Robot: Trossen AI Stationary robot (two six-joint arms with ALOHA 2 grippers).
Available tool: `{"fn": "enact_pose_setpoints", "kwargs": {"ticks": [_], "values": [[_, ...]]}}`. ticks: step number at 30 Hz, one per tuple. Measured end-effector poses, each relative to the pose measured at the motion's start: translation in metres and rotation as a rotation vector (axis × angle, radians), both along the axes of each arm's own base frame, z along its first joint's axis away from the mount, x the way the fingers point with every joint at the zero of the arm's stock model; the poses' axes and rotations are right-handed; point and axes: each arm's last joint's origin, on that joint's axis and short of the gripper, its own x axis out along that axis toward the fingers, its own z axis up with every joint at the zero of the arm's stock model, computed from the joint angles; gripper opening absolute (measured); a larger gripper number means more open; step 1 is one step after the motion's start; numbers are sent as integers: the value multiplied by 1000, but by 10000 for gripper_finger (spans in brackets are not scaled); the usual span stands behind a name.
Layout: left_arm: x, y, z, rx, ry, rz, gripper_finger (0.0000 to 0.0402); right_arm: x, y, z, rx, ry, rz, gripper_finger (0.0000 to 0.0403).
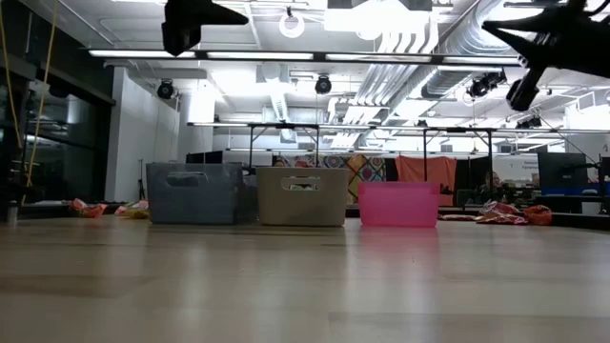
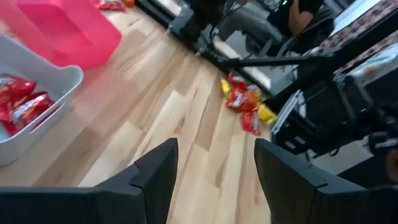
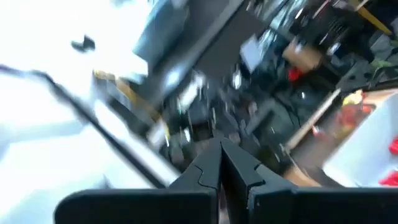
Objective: Sort candy
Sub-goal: Put the bottom right red candy into the gray bin
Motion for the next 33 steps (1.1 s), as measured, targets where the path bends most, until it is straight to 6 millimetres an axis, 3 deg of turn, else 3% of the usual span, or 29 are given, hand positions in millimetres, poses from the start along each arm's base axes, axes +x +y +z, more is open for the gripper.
{"fn": "enact_pose_setpoints", "kwargs": {"ticks": [4, 7, 11, 15, 18, 22, 27, 30, 33], "values": [[1, 4, 0, 6, 5, -14, 198, -1, -3, 3, 133, -61, -57, 0], [1, 8, -1, -4, 9, -24, 198, 0, -2, 10, 127, -81, -19, 0], [2, 12, -1, -6, 13, -42, 197, 8, 0, 33, 77, -50, 15, 0], [2, 16, -3, 10, 40, -45, 197, 29, 4, 51, 40, 124, 128, 1], [1, 19, -5, 13, 60, -33, 197, 47, 9, 58, 80, 384, 273, 9], [0, 21, -8, 17, 91, -29, 197, 67, 17, 62, 134, 739, 500, 48], [-3, 21, -14, 32, 162, -33, 197, 87, 34, 65, 89, 1026, 718, 131], [-6, 22, -18, 24, 217, -26, 197, 97, 43, 58, -19, 1146, 805, 181], [-8, 22, -21, 28, 253, -27, 197, 111, 48, 52, -229, 1155, 826, 213]]}}
